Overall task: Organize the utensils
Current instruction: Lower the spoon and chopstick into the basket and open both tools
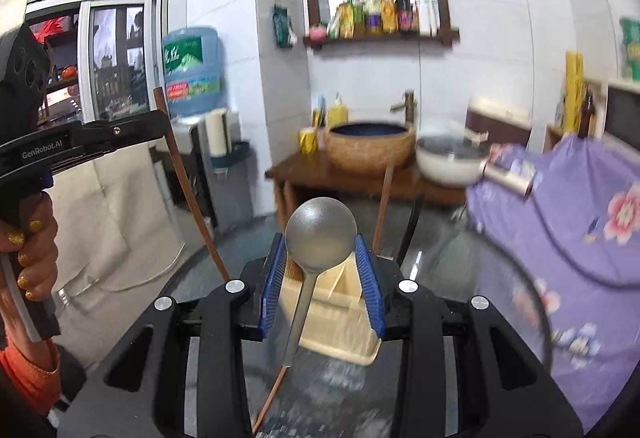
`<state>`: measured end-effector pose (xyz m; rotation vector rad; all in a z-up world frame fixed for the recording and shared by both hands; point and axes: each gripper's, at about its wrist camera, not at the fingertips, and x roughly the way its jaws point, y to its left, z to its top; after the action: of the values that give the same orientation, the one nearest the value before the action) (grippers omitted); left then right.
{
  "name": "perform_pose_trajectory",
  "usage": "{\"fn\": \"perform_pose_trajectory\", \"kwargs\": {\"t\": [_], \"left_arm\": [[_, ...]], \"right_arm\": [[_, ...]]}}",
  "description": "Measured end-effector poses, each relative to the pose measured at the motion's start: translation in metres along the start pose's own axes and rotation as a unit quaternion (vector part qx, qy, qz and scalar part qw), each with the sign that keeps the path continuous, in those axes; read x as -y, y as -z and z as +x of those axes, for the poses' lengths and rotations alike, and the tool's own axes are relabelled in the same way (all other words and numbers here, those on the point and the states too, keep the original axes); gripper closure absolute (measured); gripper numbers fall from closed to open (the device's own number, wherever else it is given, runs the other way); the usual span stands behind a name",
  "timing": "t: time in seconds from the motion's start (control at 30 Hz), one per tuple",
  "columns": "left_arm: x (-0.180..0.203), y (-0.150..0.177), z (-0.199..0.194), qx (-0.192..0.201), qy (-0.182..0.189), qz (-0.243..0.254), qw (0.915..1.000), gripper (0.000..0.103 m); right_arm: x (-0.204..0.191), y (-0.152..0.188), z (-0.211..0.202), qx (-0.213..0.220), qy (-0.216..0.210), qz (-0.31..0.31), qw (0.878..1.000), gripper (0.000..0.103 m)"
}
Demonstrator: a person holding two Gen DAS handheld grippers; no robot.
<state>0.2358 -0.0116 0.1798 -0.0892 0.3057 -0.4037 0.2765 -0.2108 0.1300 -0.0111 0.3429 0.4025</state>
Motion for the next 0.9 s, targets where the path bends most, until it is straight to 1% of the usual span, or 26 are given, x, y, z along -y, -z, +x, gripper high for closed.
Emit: {"fn": "perform_pose_trajectory", "kwargs": {"t": [0.1,0.17,0.27,0.33,0.47,0.53,0.6,0.7,0.8,0.9], "left_arm": [[0.006,-0.019,0.012,0.014,-0.018,0.005,0.9997,0.096],[0.006,-0.025,0.023,0.016,-0.028,0.004,0.9995,0.096],[0.002,-0.021,0.049,0.008,-0.045,-0.004,0.9989,0.096],[-0.002,-0.015,0.062,0.002,-0.055,-0.009,0.9985,0.096],[-0.015,-0.001,0.084,-0.009,-0.057,-0.037,0.9977,0.096],[-0.022,-0.001,0.087,-0.012,-0.044,-0.053,0.9976,0.096],[-0.021,-0.008,0.084,-0.005,-0.042,-0.051,0.9978,0.096],[-0.016,-0.026,0.073,0.016,-0.045,-0.041,0.9980,0.096],[-0.006,-0.036,0.066,0.035,-0.054,-0.024,0.9976,0.096],[-0.002,-0.034,0.072,0.032,-0.054,-0.021,0.9978,0.096]], "right_arm": [[-0.002,-0.022,0.007,0.027,0.037,-0.026,0.999,0.067],[-0.004,-0.028,0.016,0.033,0.056,-0.042,0.997,0.067],[-0.005,-0.023,0.034,0.032,0.076,-0.057,0.995,0.067],[-0.008,-0.012,0.047,0.037,0.095,-0.073,0.992,0.067],[-0.005,0.009,0.069,0.022,0.095,-0.063,0.993,0.067],[-0.004,0.014,0.075,0.022,0.096,-0.060,0.993,0.067],[-0.002,0.013,0.079,0.016,0.091,-0.059,0.994,0.067],[0.000,0.005,0.076,0.022,0.091,-0.058,0.994,0.067],[0.005,-0.002,0.075,0.020,0.088,-0.042,0.995,0.067],[0.006,0.000,0.078,0.018,0.091,-0.044,0.995,0.067]]}}
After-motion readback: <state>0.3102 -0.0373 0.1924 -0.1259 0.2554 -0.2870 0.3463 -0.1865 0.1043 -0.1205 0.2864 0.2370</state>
